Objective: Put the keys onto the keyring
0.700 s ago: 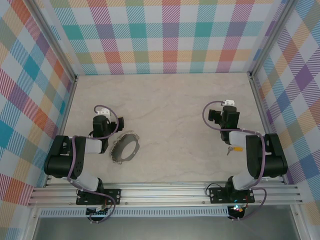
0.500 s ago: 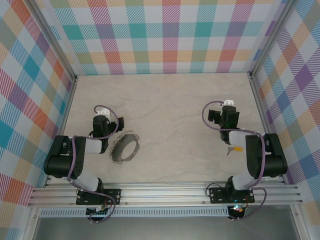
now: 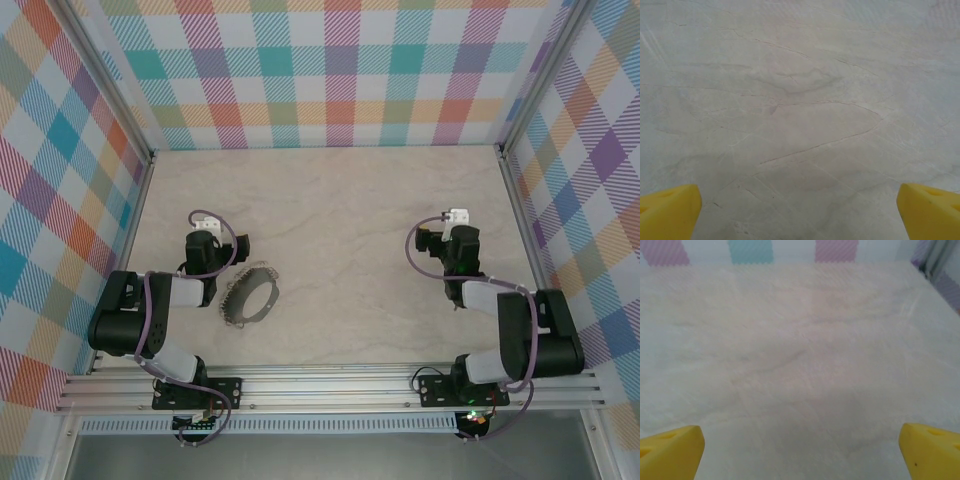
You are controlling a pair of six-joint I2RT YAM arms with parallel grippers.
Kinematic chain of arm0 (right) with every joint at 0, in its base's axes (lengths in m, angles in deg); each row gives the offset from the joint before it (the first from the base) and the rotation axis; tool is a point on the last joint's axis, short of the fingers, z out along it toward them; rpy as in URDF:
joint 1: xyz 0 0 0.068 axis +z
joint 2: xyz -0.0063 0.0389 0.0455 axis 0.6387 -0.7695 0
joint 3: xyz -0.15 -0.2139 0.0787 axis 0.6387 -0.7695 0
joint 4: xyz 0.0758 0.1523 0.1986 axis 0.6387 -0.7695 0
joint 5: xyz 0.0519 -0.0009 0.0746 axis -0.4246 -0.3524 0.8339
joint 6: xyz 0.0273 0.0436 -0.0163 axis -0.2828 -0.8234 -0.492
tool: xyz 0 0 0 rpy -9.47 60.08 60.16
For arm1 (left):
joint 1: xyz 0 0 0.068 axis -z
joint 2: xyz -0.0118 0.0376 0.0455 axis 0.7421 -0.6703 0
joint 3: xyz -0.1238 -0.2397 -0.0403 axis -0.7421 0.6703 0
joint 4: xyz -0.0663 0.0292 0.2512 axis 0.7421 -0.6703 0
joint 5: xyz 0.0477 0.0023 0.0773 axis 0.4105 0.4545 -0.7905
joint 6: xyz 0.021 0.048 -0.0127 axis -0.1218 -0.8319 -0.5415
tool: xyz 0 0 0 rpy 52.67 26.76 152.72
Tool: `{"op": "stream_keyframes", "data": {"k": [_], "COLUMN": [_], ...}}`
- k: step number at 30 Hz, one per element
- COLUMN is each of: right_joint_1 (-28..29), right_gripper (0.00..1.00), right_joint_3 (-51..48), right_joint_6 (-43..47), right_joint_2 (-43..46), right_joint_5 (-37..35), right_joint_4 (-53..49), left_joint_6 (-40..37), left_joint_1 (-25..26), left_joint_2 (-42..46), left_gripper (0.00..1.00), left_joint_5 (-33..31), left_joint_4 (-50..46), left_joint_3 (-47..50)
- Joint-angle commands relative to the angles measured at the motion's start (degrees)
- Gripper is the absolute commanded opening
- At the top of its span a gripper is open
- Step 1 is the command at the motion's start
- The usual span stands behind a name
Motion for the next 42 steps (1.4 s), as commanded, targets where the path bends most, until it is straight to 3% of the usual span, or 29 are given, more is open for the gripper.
{"op": "stream_keyframes", "data": {"k": [1,5,7,11,12,17,23,31,36,42], "right_joint_1": [0.1,0.1,0.1,0.0,-0.1,-0.2,0.0,3.6,13.4,24.9], "right_gripper": [1.00,1.00,1.00,1.00,1.00,1.00,1.00,0.97,0.97,1.00], "right_joint_3": [-0.9,0.0,3.5,13.1,14.7,14.6,16.7,14.3,12.5,13.8], "right_joint_6": [1.6,0.0,-3.4,-20.3,-22.0,-24.4,-27.0,-29.9,-32.6,-35.6], "right_joint_2": [5.5,13.9,16.4,16.4,16.2,18.7,18.0,15.2,11.7,6.6], "right_joint_5": [2.0,-1.8,-5.3,-19.1,-19.6,-13.1,-2.5,19.6,20.8,14.8], "right_joint_4": [1.4,-1.8,-9.0,-29.5,-32.6,-35.2,-42.5,-44.7,-43.9,-45.5], "left_joint_6": [-0.8,-0.8,-0.6,0.1,0.3,3.3,13.9,17.6,17.6,16.1], "left_joint_1": [-0.5,-0.5,-0.5,-0.3,-0.3,1.0,3.4,8.5,15.3,23.7], "left_joint_2": [2.4,5.6,7.3,11.0,12.1,17.6,22.7,25.9,24.2,19.2], "left_gripper": [1.00,1.00,1.00,1.00,1.00,1.00,0.98,0.87,0.73,0.56], "left_joint_5": [0.4,0.3,-0.3,-0.5,0.2,2.8,8.4,17.4,16.9,8.1], "left_joint_4": [-4.0,-12.0,-13.1,-16.4,-18.0,-28.7,-45.9,-64.2,-69.5,-75.0], "left_joint_3": [-2.8,-6.2,-6.1,-7.4,-8.3,-13.5,-22.3,-25.6,-24.7,-26.5]}}
